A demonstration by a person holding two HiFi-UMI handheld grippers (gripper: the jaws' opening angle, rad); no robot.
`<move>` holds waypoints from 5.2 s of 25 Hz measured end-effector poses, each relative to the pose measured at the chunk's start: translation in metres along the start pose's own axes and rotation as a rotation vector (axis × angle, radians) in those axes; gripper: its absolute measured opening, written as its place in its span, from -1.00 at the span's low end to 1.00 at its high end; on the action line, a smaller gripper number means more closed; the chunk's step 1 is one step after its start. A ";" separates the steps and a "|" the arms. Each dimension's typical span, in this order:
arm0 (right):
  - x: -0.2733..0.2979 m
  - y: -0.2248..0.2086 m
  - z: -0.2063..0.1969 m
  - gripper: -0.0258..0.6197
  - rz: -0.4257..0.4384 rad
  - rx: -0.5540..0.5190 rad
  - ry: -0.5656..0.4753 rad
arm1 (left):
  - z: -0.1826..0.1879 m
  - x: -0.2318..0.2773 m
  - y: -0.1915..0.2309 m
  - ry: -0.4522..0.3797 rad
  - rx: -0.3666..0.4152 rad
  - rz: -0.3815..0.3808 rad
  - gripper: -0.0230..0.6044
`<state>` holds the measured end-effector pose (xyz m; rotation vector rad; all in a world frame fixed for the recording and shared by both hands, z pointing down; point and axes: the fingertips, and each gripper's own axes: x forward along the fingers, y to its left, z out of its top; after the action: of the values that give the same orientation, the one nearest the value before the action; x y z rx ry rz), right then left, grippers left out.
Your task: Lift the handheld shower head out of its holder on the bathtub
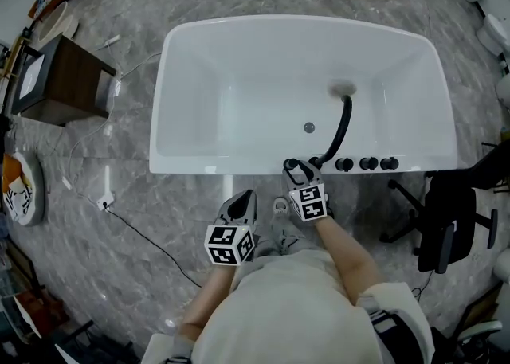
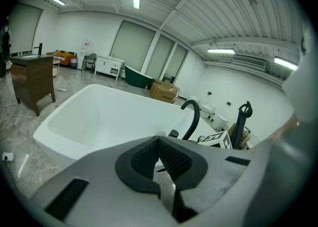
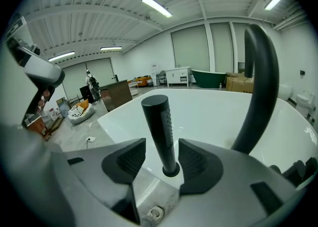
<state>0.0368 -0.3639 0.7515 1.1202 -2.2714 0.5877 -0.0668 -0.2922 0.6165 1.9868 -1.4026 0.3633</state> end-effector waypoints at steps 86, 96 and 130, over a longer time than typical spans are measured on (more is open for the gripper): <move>-0.314 0.155 0.119 -0.48 -0.248 -0.179 -0.542 | -0.095 -0.216 -0.037 -0.152 0.089 -0.092 -0.86; -0.358 0.173 0.113 -0.48 -0.253 -0.154 -0.604 | -0.108 -0.234 -0.036 -0.161 0.100 -0.084 -0.86; -0.391 0.195 0.105 -0.48 -0.254 -0.138 -0.676 | -0.113 -0.248 -0.035 -0.182 0.096 -0.090 -0.86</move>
<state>0.0503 -0.0889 0.3961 1.6861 -2.5869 -0.0738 -0.1135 -0.0314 0.5454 2.1998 -1.4234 0.2175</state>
